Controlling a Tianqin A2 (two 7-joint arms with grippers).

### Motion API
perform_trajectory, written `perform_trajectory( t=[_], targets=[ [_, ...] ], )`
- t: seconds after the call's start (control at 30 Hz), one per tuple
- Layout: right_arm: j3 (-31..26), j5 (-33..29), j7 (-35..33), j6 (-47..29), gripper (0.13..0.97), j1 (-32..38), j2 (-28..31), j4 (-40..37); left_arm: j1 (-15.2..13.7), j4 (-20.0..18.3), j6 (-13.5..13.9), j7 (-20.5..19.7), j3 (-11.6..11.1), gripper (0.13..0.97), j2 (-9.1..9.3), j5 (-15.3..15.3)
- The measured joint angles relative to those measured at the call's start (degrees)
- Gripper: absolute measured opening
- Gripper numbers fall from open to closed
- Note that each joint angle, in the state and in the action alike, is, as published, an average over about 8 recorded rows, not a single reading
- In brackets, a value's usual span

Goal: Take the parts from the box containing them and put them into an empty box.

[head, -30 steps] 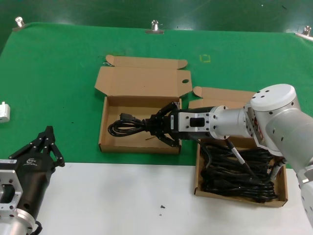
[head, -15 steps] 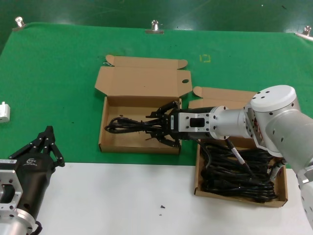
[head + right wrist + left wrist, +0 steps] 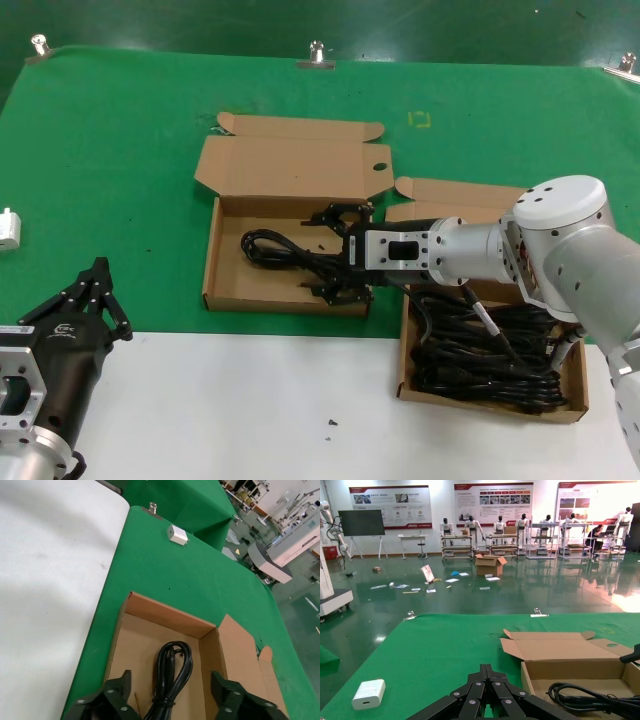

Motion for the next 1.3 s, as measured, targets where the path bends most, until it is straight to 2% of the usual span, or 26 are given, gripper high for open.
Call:
perform_trajectory(
  t=[0.5,0.8,1.03,1.3],
  targets=[
    [0.82,0.66,-0.61,-1.15,0.781,-0.09,0.25,0.02,0.00,0.00,0.00,0.00,0.00,0.139,0.00,0.00],
    [0.83,0.66,-0.61,-1.16,0.904,-0.09,0.25,0.02,0.00,0.00,0.00,0.00,0.00,0.158,0.00,0.00],
    [0.83,0.66,-0.61,-1.16,0.926,-0.09,0.25,0.02,0.00,0.00,0.00,0.00,0.00,0.169,0.00,0.00],
    [0.83,0.66,-0.61,-1.16,0.962,-0.09,0.25,0.02,0.00,0.00,0.00,0.00,0.00,0.264,0.00,0.00]
  ],
)
